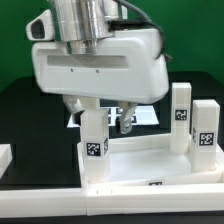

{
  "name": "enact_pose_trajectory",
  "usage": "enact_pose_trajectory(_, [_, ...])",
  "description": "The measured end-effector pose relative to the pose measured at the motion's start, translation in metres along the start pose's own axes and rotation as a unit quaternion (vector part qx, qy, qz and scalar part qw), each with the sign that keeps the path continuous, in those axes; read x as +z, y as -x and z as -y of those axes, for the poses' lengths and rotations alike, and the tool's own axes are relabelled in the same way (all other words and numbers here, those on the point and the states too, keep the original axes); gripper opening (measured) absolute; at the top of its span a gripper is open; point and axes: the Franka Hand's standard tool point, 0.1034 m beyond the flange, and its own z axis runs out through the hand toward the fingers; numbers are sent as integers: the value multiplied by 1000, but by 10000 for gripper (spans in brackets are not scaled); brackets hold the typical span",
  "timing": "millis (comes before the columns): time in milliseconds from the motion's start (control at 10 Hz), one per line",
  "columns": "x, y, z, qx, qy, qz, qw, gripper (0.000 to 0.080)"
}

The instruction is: Assemble desk

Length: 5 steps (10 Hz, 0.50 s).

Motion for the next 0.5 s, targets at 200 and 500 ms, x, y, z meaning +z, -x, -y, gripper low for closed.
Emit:
enact_pose_trajectory(200, [0,-2,-4,-1,0,-2,1000,649])
enact_pose_trajectory(500, [0,-2,-6,69,0,-1,998,288])
